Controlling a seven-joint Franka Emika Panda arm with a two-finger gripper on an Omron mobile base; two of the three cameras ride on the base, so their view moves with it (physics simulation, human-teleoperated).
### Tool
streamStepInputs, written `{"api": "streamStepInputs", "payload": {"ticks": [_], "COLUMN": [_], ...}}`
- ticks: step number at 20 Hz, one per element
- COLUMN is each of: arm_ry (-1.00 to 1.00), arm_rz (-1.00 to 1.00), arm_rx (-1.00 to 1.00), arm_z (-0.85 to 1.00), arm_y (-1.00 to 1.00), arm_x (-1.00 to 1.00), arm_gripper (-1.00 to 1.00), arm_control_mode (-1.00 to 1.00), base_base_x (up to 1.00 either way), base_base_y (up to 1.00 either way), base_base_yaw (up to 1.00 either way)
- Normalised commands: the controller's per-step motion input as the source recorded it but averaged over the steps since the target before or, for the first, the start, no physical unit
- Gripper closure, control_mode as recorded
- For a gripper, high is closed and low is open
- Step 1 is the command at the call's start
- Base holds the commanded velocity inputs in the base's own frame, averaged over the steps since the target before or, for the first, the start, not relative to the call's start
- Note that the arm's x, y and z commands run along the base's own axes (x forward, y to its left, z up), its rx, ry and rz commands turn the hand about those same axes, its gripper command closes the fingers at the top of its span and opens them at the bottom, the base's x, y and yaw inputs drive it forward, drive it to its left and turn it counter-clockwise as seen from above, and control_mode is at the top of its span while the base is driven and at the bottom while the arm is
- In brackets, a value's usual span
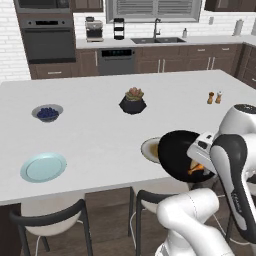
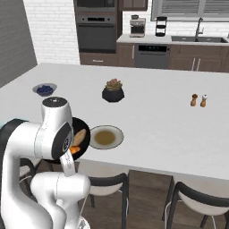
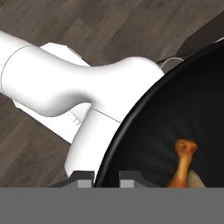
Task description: Pick the chicken drumstick and sweet potato from their plates and place them in the bowl. Then put the bowl in the fridge.
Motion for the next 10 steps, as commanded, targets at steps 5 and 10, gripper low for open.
{"api": "streamStepInputs", "payload": {"ticks": [5,10], "arm_ry": [0.0,0.0], "arm_rz": [0.0,0.0], "arm_rx": [0.0,0.0], "arm_z": [0.0,0.0], "arm_y": [0.0,0.0], "arm_x": [0.0,0.0], "arm_gripper": [1.0,1.0], "arm_control_mode": [1.0,1.0], "base_base_x": [-0.89,-0.23], "base_base_y": [-0.16,0.02], "base_base_yaw": [-0.11,-0.69]}}
